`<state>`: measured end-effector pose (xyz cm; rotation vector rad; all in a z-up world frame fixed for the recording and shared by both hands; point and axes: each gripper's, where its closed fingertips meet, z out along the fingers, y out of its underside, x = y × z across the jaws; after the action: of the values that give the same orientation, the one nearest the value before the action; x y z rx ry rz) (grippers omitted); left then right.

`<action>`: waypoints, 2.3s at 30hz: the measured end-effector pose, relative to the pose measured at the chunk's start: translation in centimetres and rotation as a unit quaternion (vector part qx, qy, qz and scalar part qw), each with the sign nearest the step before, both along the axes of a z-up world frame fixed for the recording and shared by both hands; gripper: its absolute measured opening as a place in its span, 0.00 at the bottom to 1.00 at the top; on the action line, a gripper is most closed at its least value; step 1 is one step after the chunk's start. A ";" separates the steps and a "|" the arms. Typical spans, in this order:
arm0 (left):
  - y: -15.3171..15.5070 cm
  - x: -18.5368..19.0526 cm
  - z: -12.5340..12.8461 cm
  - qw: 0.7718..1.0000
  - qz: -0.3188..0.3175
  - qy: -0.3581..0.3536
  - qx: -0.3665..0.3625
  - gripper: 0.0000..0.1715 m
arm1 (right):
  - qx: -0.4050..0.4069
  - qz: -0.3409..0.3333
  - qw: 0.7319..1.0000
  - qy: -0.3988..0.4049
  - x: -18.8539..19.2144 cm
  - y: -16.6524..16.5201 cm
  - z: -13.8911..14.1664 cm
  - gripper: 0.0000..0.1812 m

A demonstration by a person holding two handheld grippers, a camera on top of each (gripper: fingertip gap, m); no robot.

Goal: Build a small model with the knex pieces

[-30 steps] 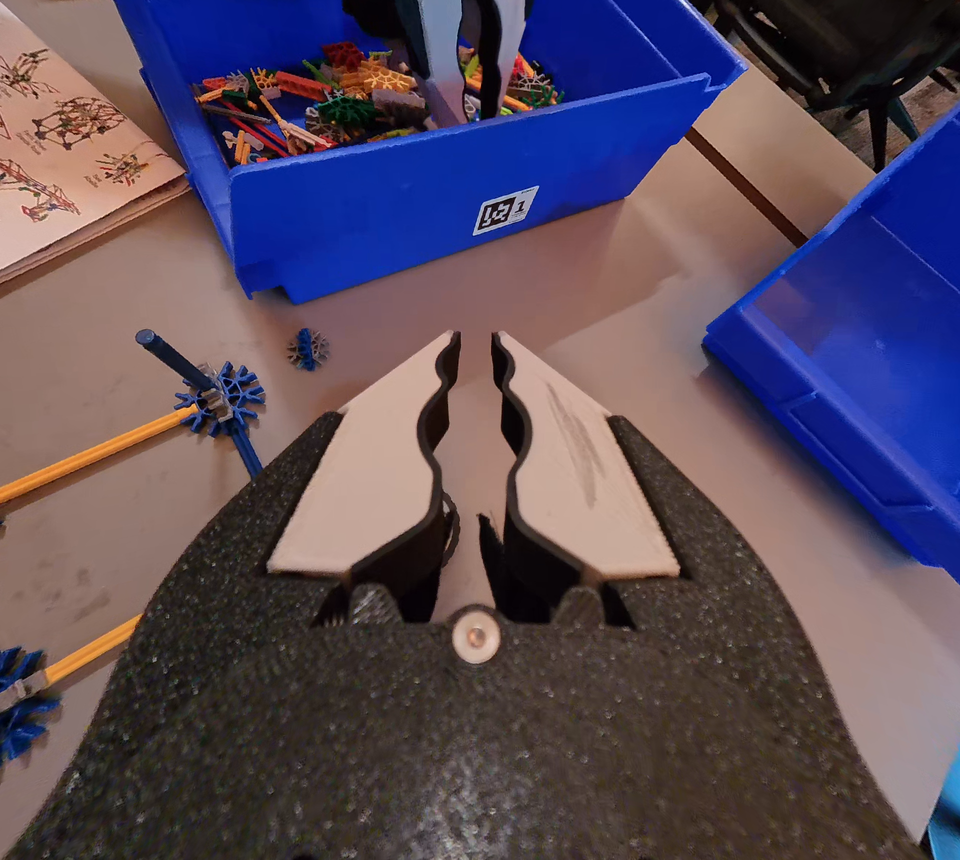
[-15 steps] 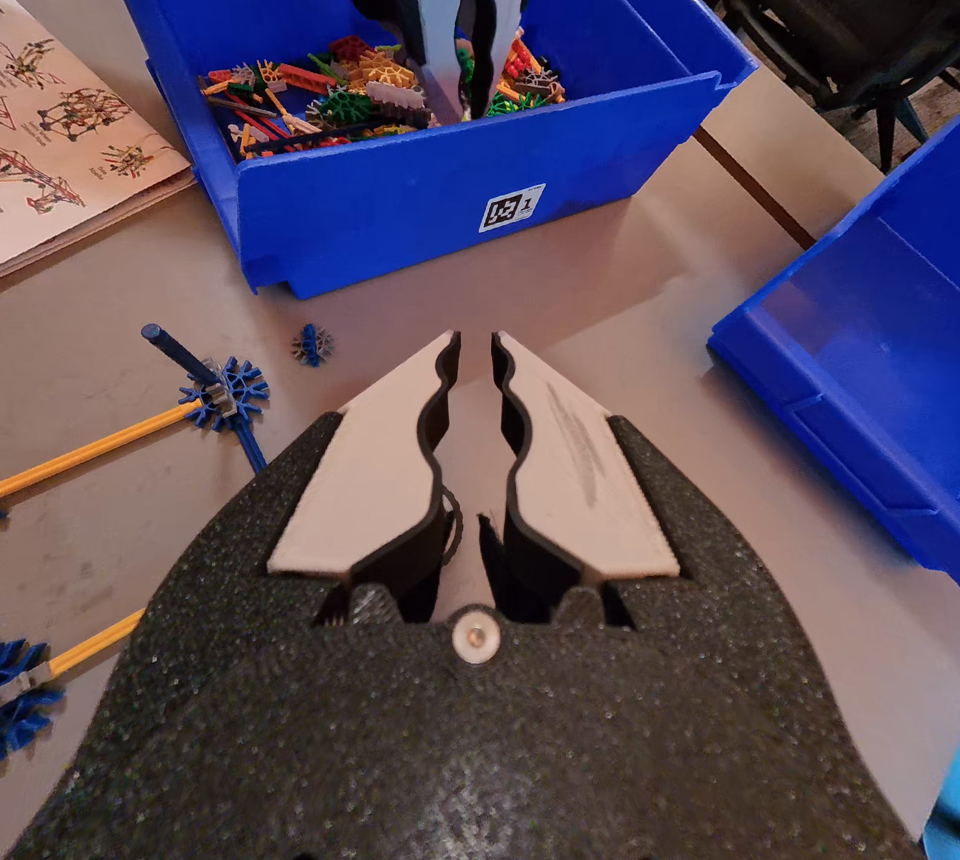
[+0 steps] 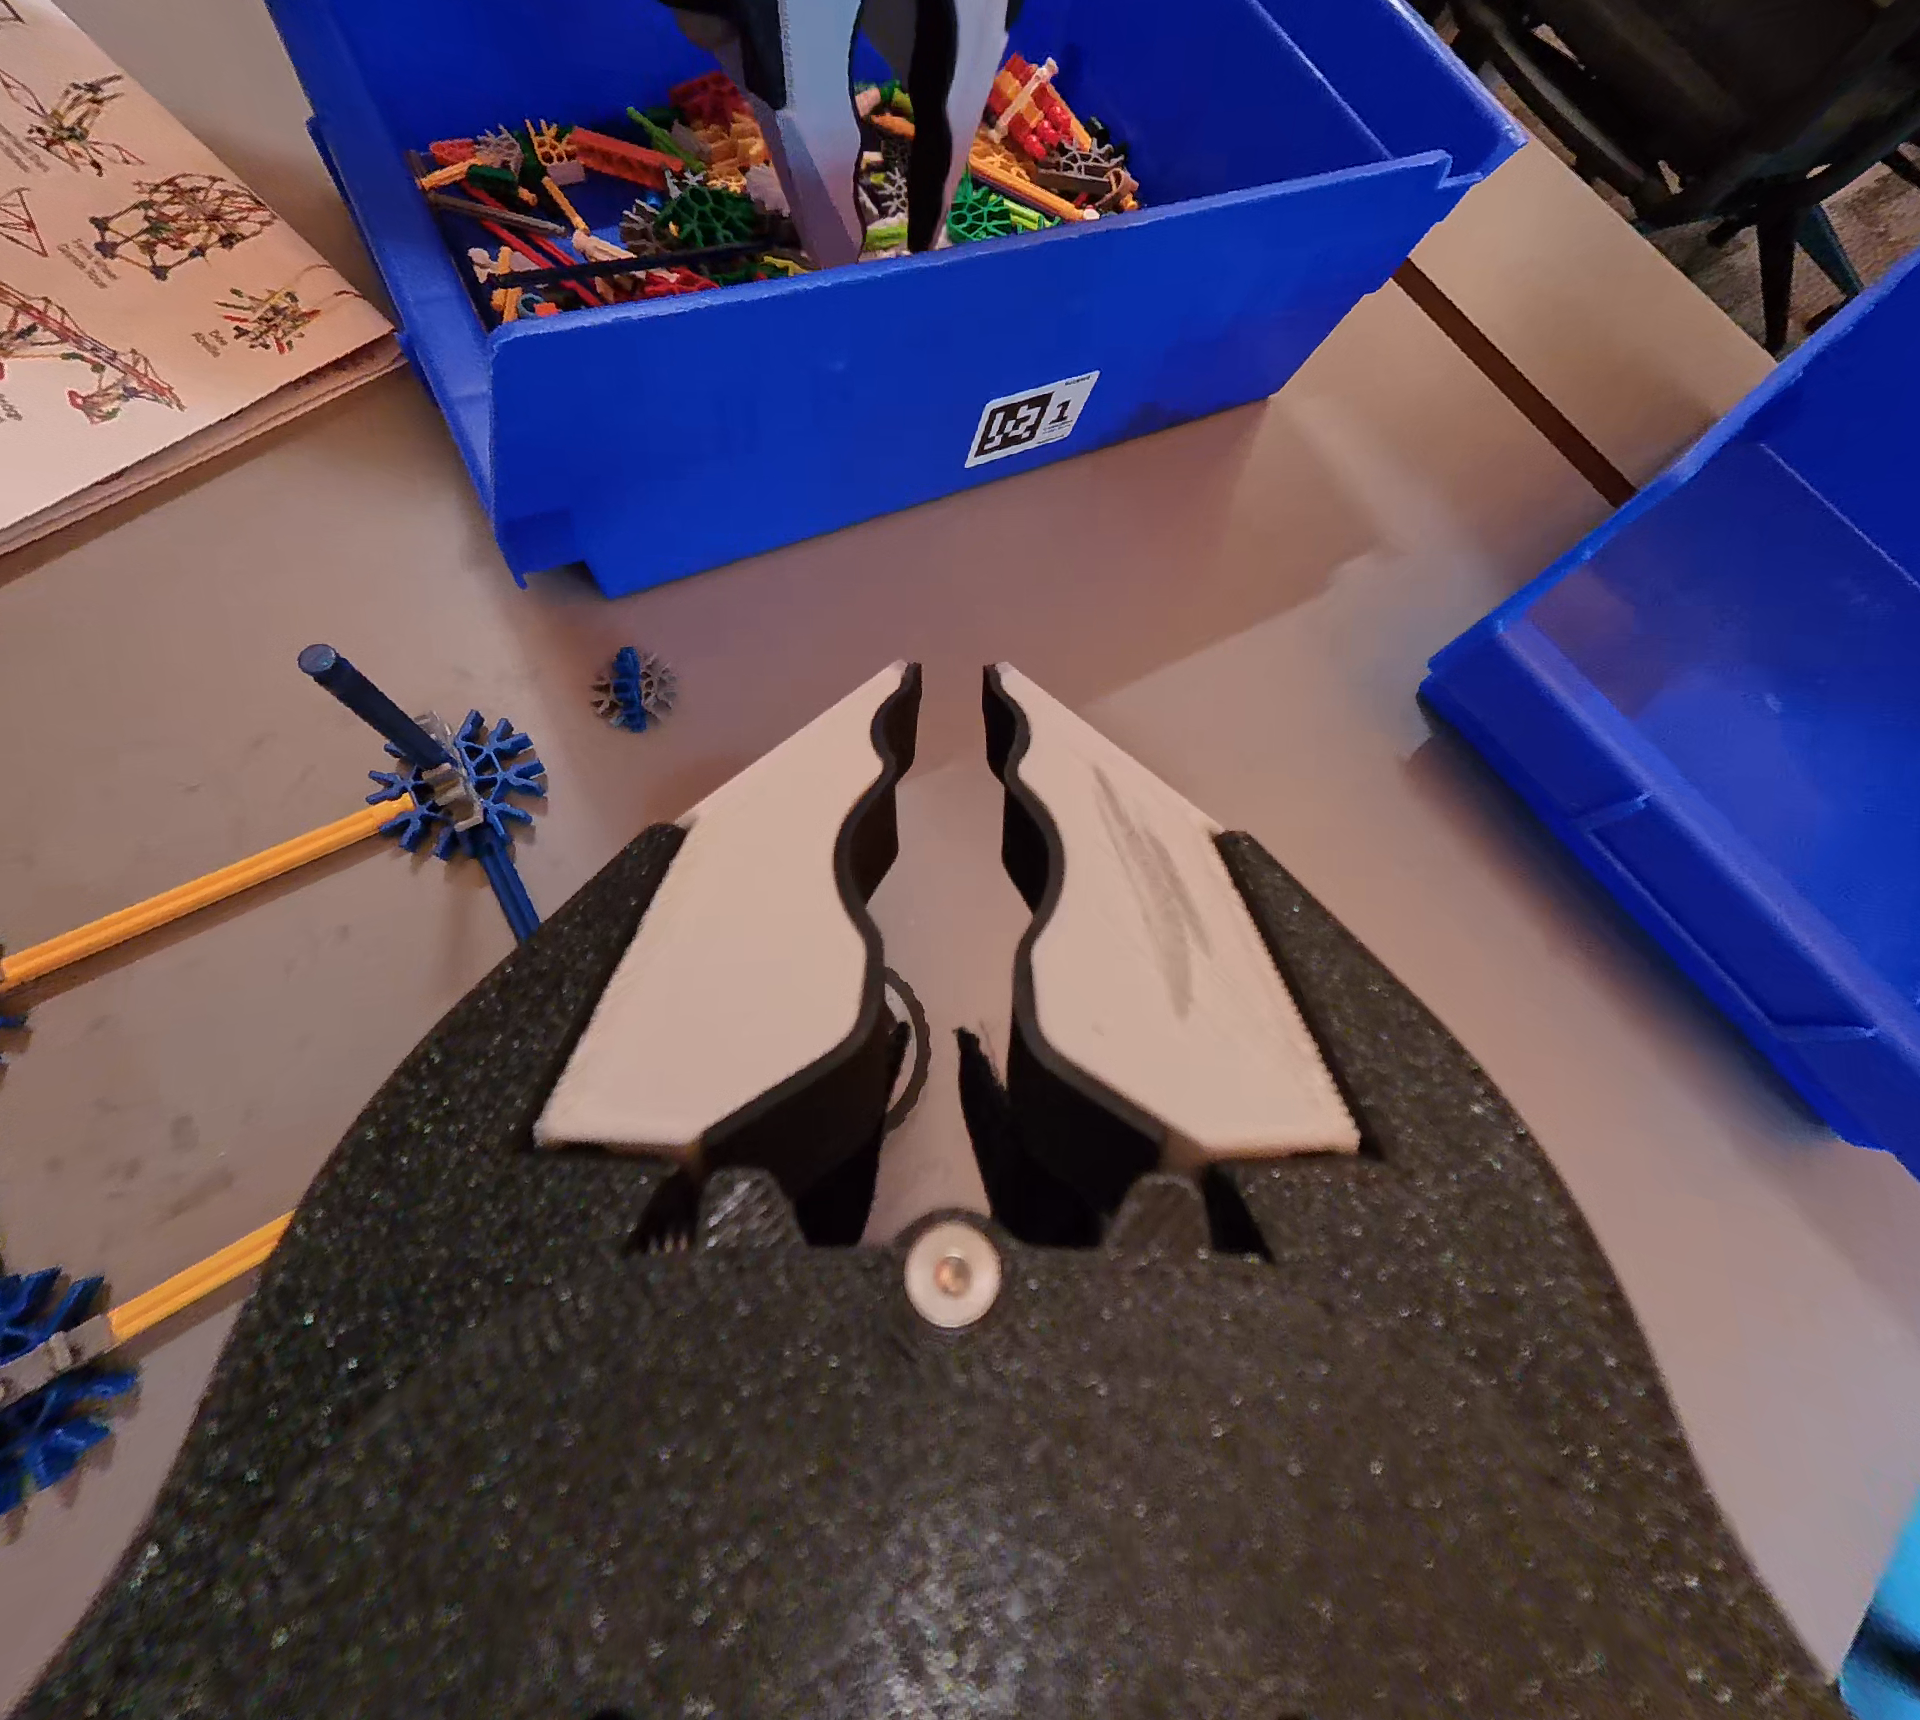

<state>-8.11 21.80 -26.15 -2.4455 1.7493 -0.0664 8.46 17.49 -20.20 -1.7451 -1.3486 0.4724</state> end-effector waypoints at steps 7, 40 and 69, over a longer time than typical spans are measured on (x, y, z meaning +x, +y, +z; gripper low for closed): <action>-1.6 0.6 0.0 1.000 0.007 -0.020 -0.022 0.21 | 0.001 0.002 1.000 0.000 0.0 -0.1 0.1 0.06; -3.2 0.1 -0.2 1.000 -0.008 -0.002 0.029 0.20 | 0.008 0.010 1.000 -0.001 -0.2 -0.5 0.4 0.06; -3.1 3.4 1.3 0.993 0.019 -0.076 0.086 0.01 | 0.015 0.009 1.000 0.008 -0.2 -0.5 1.1 0.06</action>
<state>-4.70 18.67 -24.82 -2.2866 1.5753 -0.0905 8.29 16.94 -19.14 -1.7028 -1.3552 0.4731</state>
